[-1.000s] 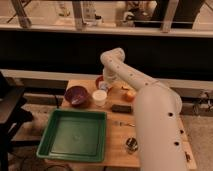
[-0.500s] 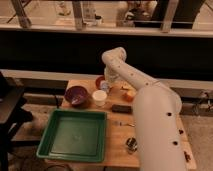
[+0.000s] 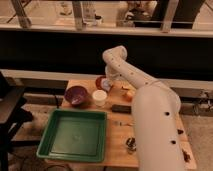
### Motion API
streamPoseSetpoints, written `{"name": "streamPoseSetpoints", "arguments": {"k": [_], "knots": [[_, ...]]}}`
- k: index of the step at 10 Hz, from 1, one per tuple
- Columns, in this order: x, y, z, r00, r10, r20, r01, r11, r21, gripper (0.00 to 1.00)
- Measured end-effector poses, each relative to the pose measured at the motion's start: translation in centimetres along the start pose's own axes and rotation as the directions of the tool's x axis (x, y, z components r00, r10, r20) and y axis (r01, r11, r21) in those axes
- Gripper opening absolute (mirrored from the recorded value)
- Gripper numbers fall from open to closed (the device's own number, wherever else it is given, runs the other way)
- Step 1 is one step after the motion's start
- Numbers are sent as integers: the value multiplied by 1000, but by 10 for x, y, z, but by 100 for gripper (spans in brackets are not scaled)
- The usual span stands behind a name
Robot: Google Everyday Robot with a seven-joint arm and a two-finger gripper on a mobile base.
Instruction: Wipe red bowl with towel
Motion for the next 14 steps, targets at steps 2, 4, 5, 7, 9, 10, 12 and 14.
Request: {"name": "streamPoseSetpoints", "arguments": {"k": [2, 4, 5, 7, 9, 10, 12, 14], "knots": [[13, -2, 3, 1000, 19, -5, -19, 1000, 3, 0], [23, 0, 15, 999, 38, -4, -38, 999, -15, 0], [27, 0, 20, 999, 42, -6, -43, 999, -26, 0], [31, -5, 32, 999, 40, -2, -40, 998, -40, 0], [31, -19, 39, 1000, 27, 5, -27, 999, -33, 0], [26, -29, 39, 1000, 11, 7, -11, 1000, -20, 0], [8, -49, 35, 1000, -28, 14, 28, 1000, 1, 0], [-8, -67, 32, 998, -66, 22, 65, 998, 27, 0]]}}
